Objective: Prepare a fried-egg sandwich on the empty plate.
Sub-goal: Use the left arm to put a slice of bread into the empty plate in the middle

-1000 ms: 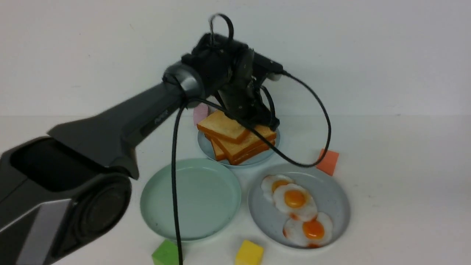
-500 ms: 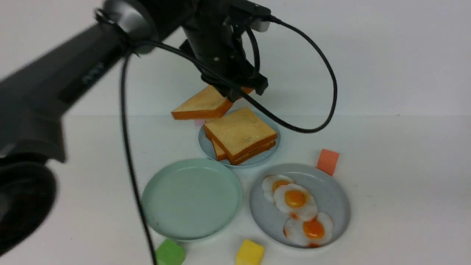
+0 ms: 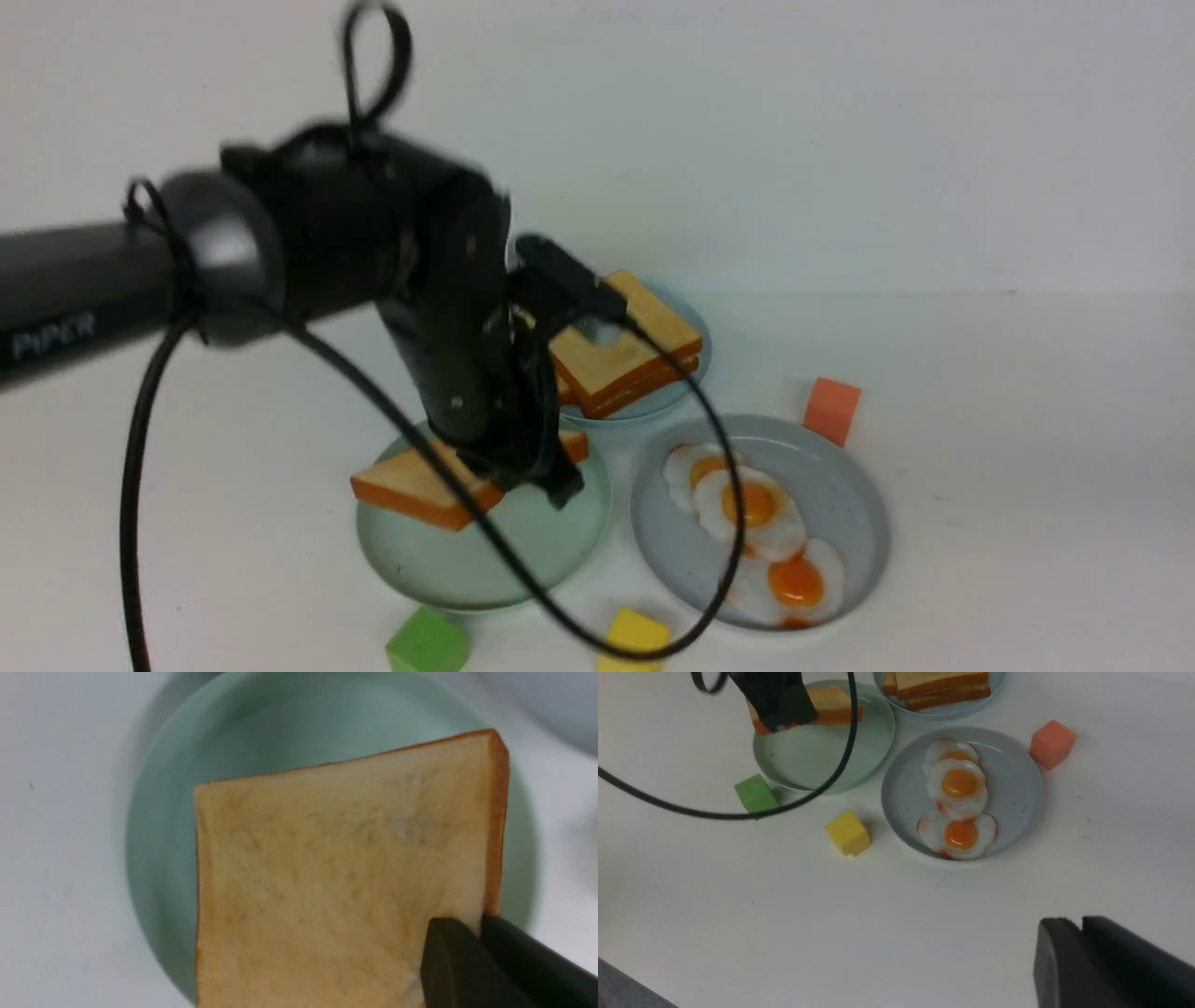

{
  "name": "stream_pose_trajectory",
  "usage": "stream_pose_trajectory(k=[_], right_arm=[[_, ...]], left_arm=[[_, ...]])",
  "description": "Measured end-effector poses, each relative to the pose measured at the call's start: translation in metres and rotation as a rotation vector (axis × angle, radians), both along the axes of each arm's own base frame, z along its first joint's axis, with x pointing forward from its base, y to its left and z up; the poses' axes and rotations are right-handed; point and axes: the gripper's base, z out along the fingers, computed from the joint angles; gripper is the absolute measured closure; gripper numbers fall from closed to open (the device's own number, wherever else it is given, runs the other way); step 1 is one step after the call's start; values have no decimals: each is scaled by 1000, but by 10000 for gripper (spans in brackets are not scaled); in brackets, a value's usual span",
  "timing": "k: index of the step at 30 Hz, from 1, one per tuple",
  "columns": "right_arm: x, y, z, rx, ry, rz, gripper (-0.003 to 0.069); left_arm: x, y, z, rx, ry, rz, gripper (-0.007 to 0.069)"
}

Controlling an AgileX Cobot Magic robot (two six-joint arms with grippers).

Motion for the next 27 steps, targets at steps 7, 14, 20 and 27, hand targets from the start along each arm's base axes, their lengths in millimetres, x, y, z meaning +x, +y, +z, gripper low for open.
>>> stream_pose_trajectory(k=[7, 14, 20, 27], right_arm=[[1, 0, 1, 10, -16, -2, 575], [1, 0, 2, 12, -19, -3, 571], [1, 0, 2, 13, -22, -4, 566], [1, 0, 2, 15, -25, -4, 559]], left_arm=[[6, -3, -10, -33, -93, -30, 597], [3, -3, -12, -5, -71, -103, 597], [4, -4, -21, 26, -49, -141, 597], [7, -3, -35, 79, -25, -162, 597]])
